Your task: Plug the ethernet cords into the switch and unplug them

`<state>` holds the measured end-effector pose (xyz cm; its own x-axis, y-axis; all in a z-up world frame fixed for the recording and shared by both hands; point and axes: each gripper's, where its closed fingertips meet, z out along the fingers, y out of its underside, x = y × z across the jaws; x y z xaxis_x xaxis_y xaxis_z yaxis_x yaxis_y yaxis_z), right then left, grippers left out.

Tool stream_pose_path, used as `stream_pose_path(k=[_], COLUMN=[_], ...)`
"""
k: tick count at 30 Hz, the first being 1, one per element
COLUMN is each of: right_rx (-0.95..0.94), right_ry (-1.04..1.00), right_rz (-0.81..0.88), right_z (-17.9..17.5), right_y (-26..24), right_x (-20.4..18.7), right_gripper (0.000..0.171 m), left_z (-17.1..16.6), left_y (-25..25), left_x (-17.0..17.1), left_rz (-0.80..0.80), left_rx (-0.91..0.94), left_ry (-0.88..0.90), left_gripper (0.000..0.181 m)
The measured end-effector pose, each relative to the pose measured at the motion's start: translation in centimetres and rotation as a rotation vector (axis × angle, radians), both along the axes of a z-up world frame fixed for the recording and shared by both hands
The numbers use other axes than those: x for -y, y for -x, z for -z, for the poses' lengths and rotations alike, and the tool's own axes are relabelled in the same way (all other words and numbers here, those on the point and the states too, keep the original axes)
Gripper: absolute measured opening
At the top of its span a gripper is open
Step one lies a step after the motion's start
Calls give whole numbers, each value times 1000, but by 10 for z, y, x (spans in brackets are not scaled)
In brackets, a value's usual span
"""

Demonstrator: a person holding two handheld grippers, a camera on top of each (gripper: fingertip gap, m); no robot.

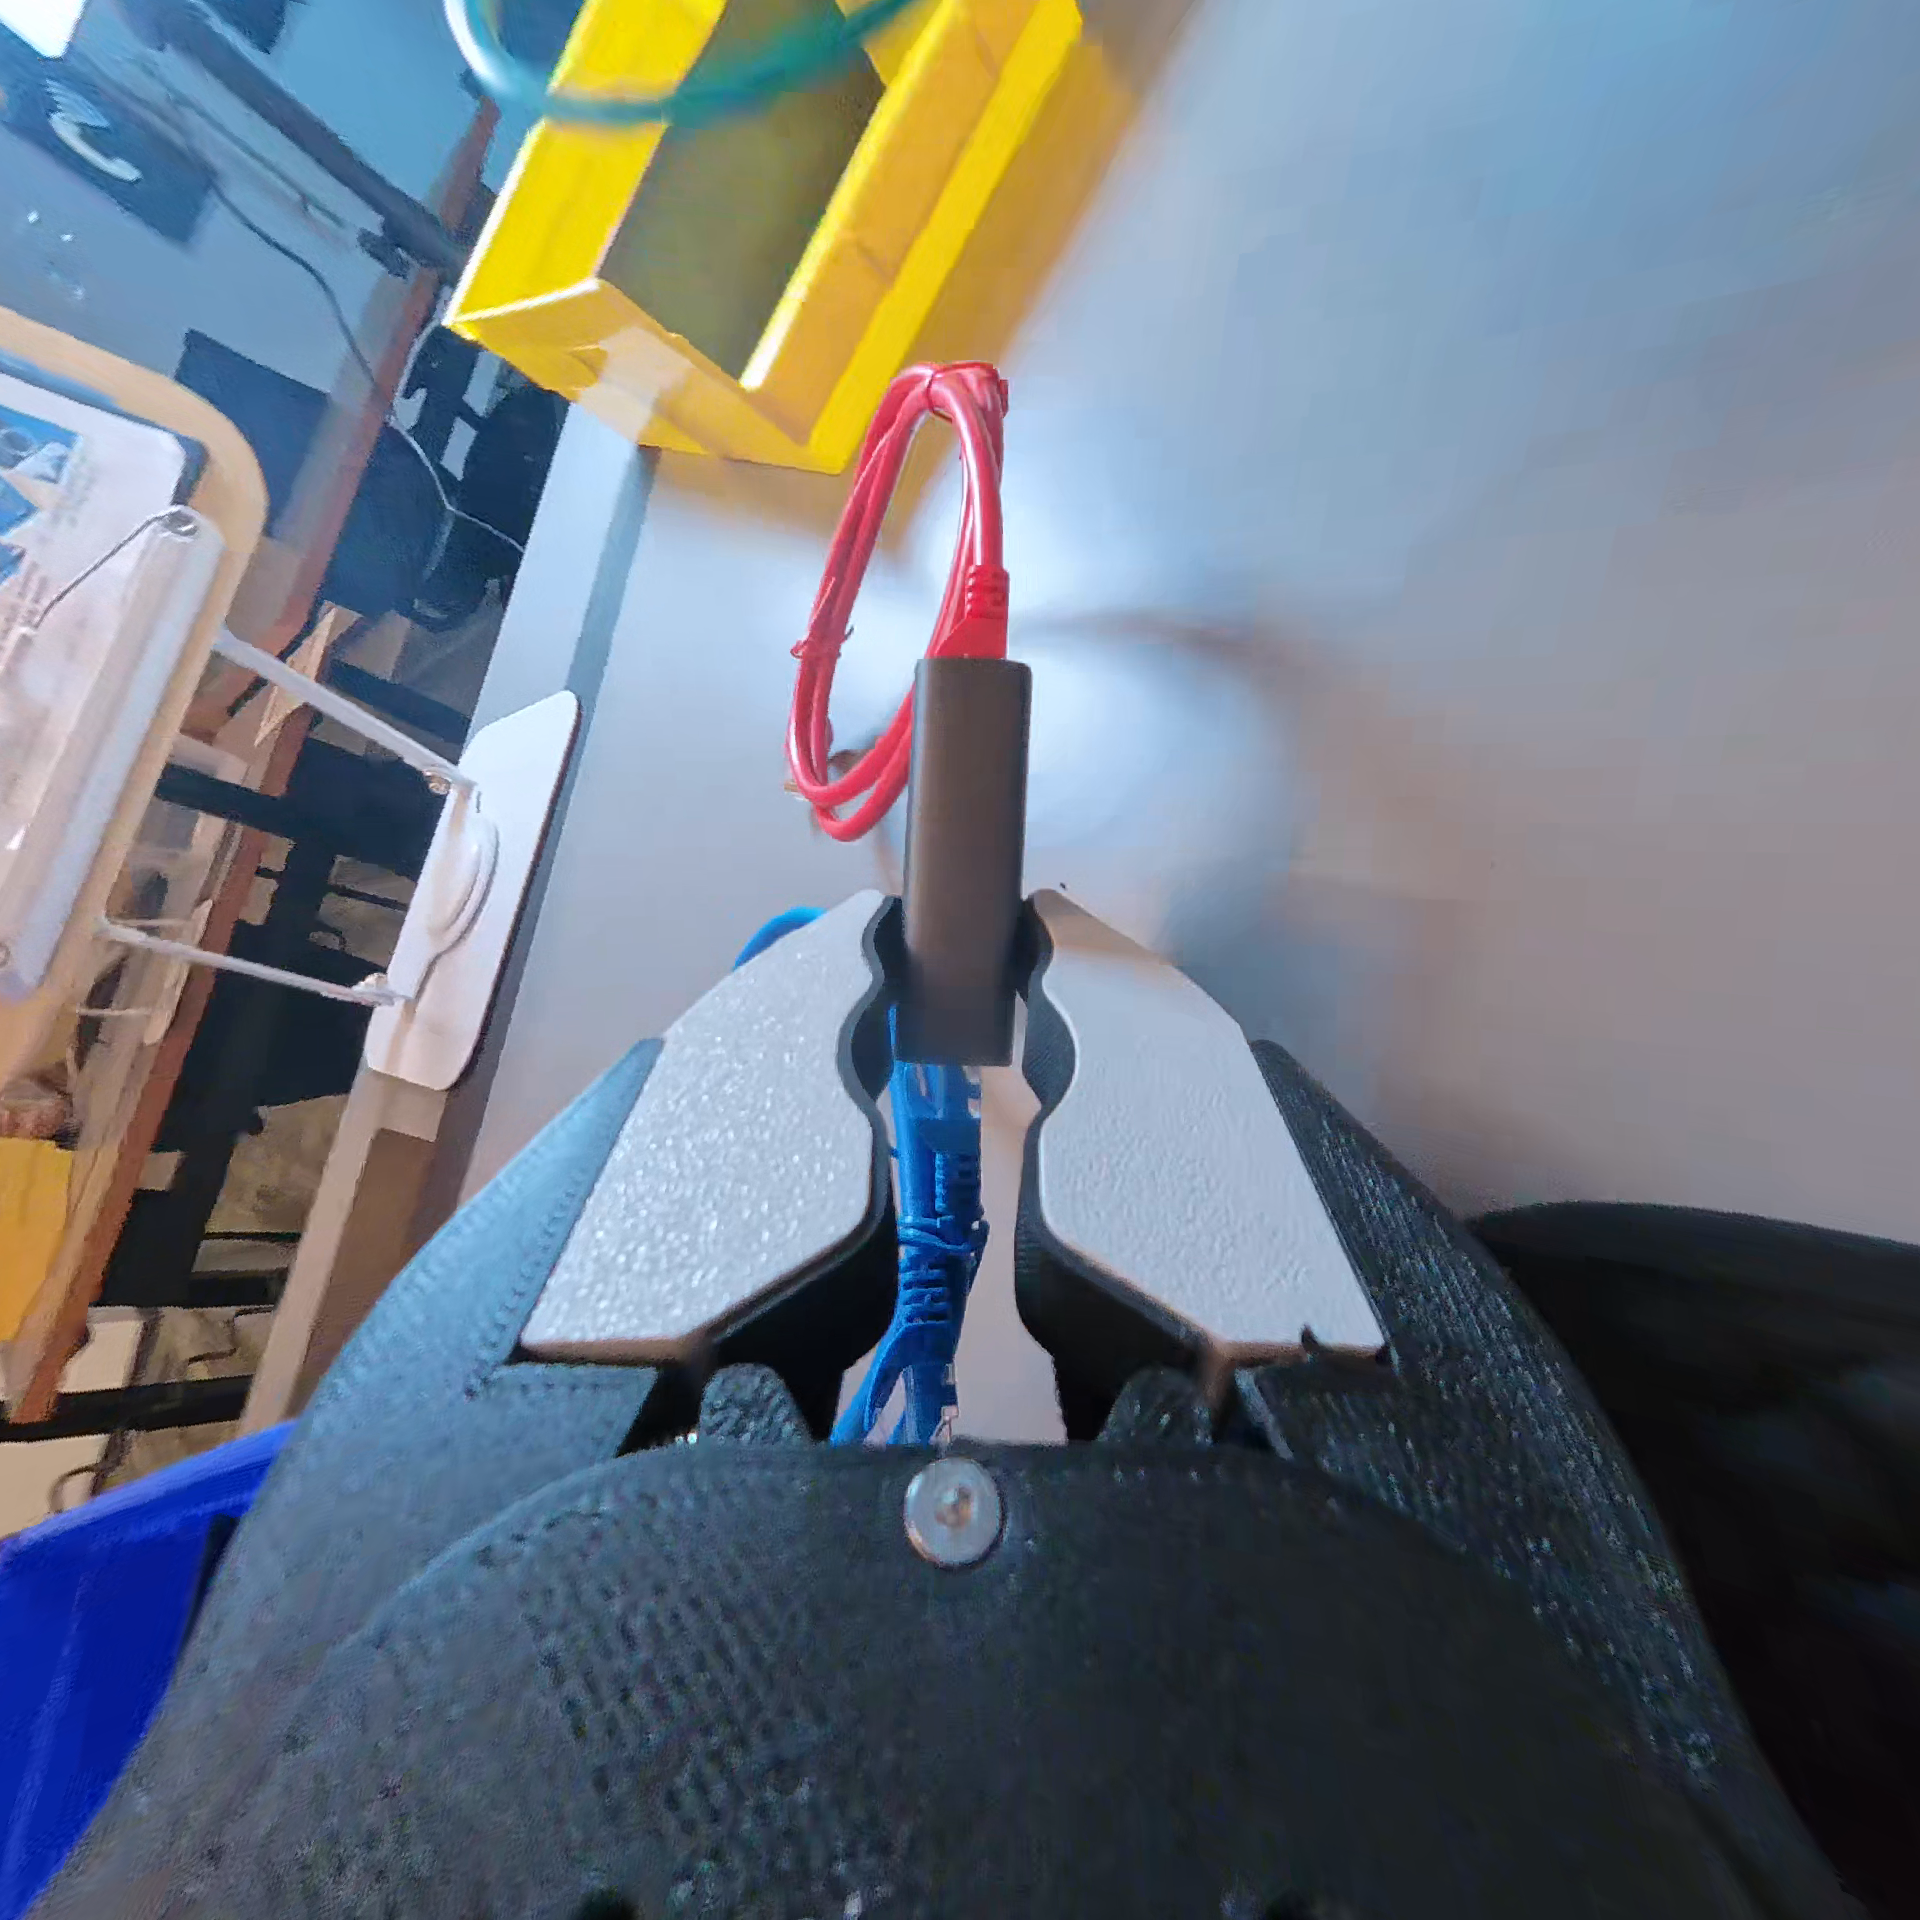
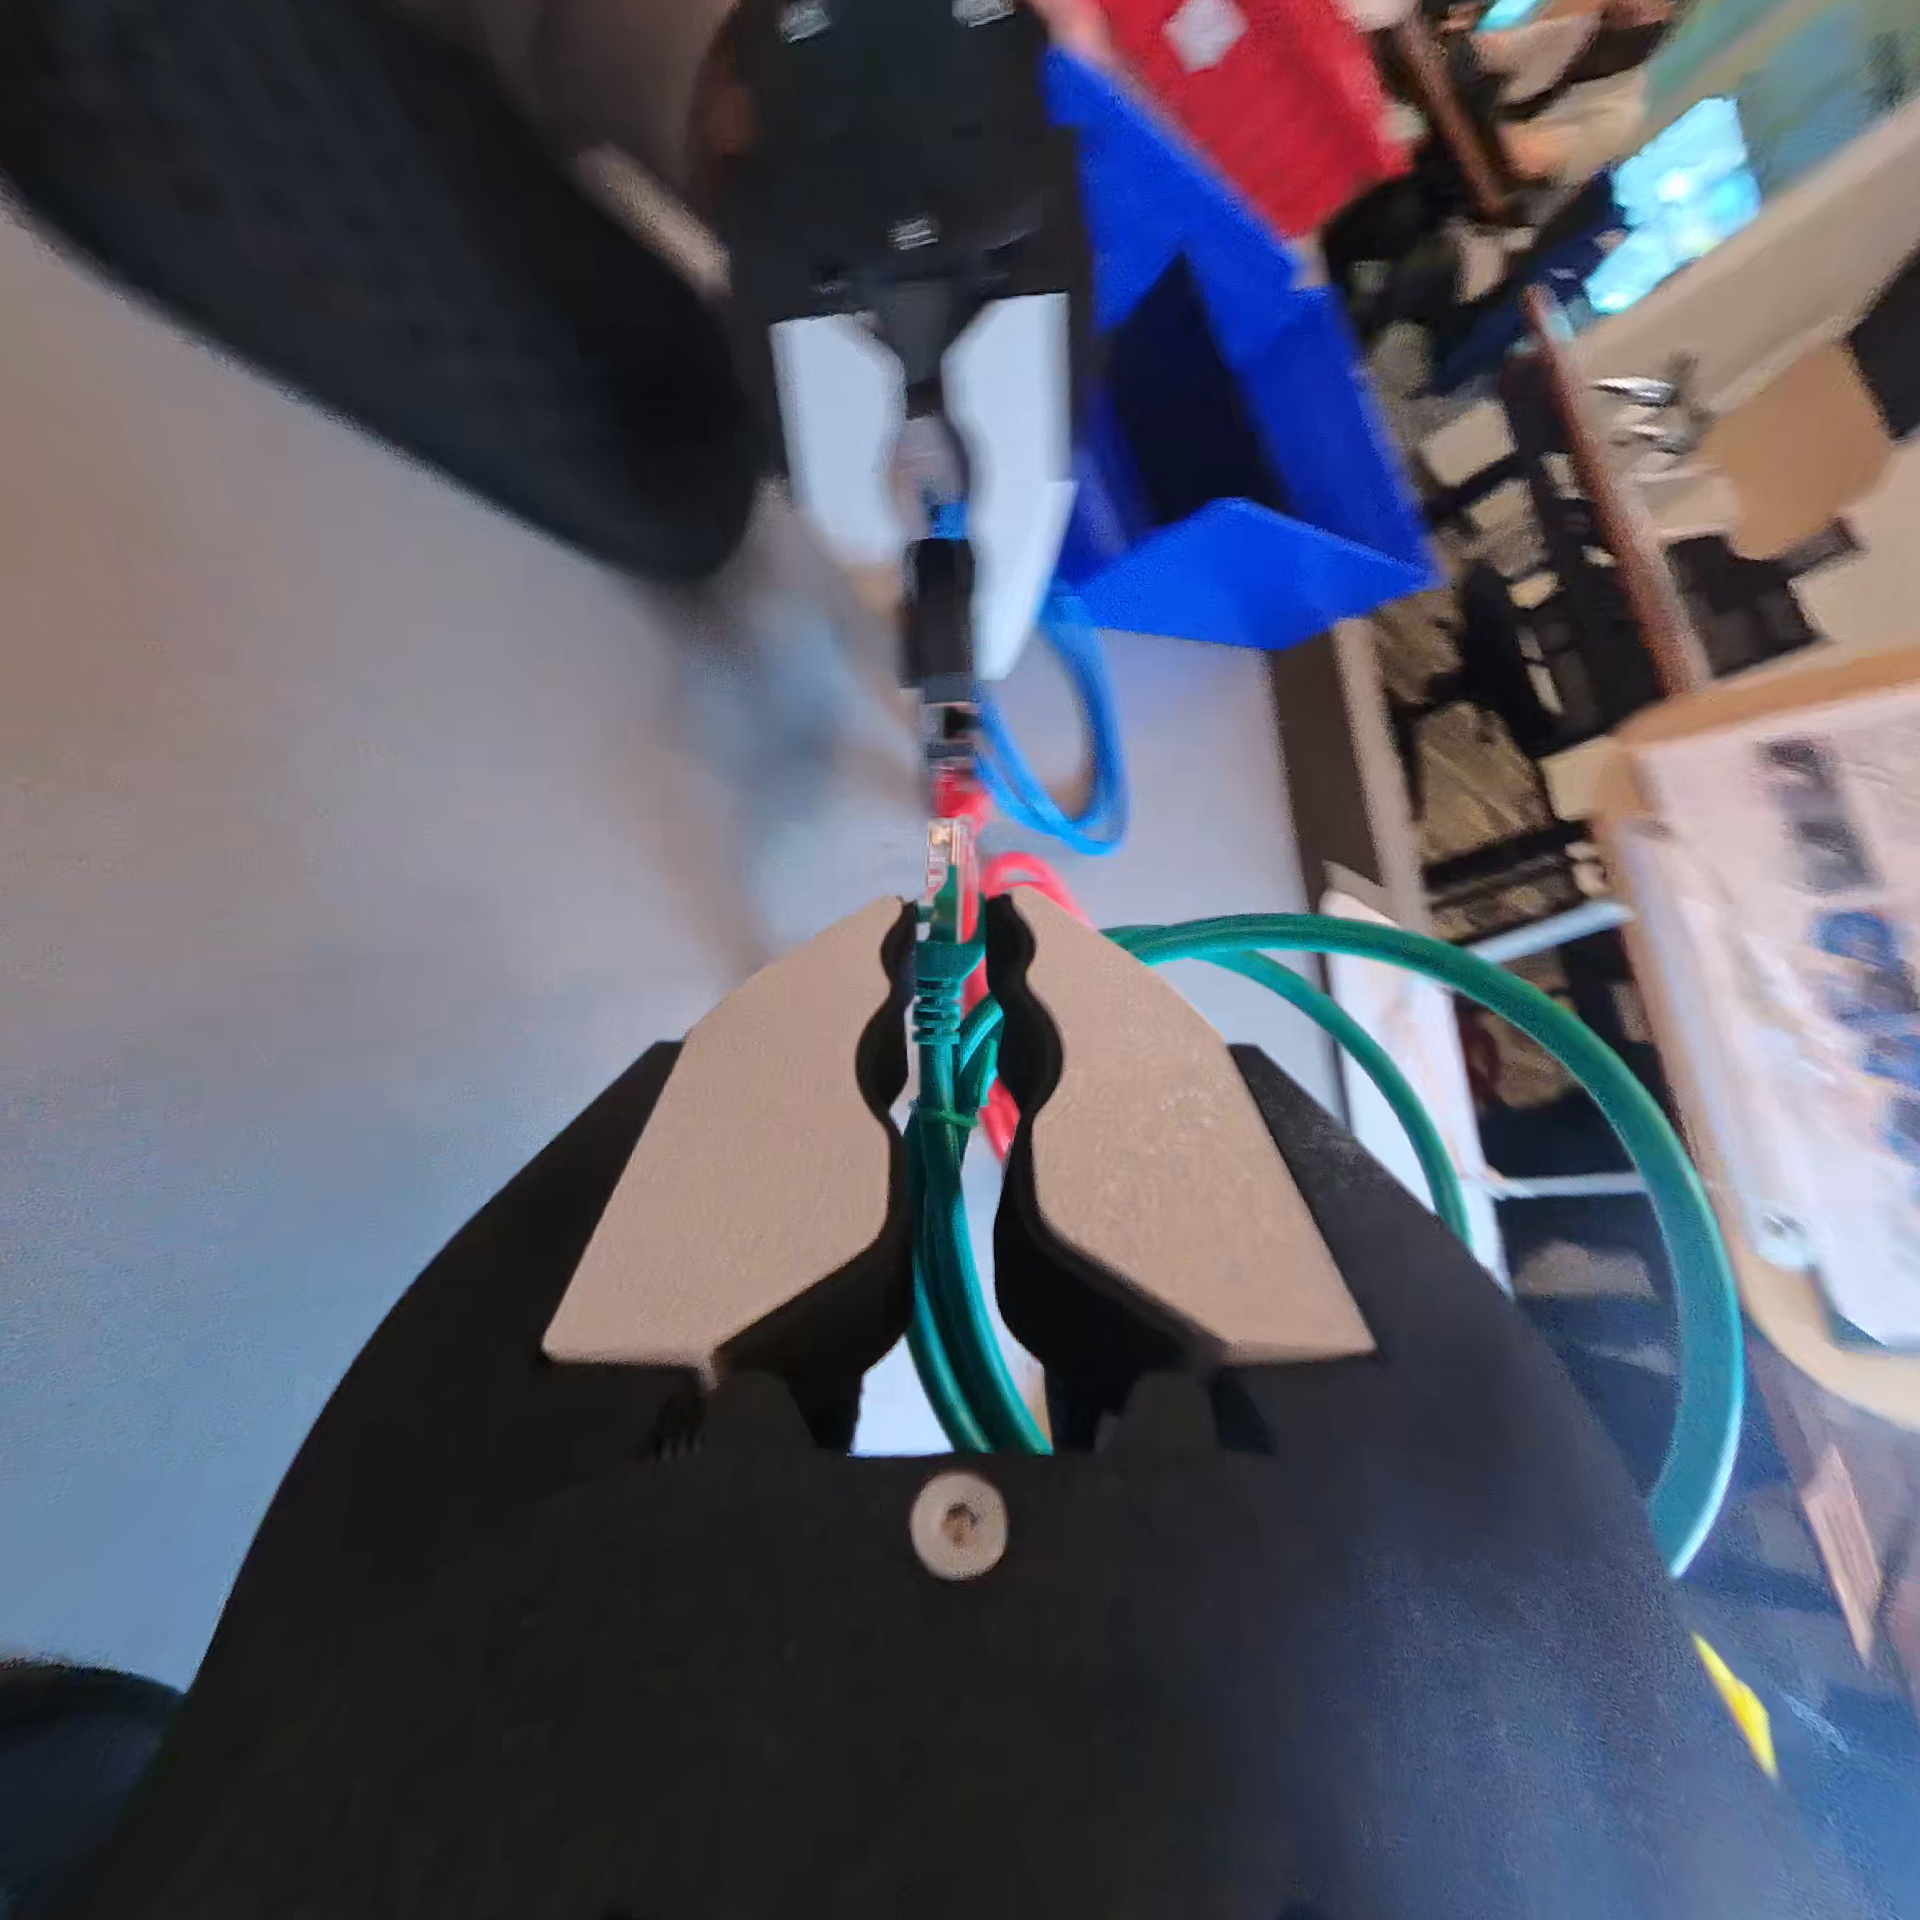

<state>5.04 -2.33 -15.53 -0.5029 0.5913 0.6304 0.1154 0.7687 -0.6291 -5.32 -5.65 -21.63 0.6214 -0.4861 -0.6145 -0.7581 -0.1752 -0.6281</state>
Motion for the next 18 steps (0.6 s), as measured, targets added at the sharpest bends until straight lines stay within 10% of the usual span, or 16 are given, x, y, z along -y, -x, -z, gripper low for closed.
stream_pose_path(k=[5,10,14,18], right_rx=[-6,143,261,145], right_ry=[-7,176,329,313], right_rz=[416,751,887,812], right_z=[-52,-14,42,8], right_y=[6,13,16,18], right_x=[-119,-224,-248,-231], right_gripper=[14,14,15,29], left_z=[0,6,3,-1], left_y=[1,-5,-4,-3], left_x=[0,0,0,-1], left_rz=[-1,6,0,3], left_rx=[57,-5,27,57], left_ry=[-19,-28,-51,-66], left_gripper=[21,21,21,21])
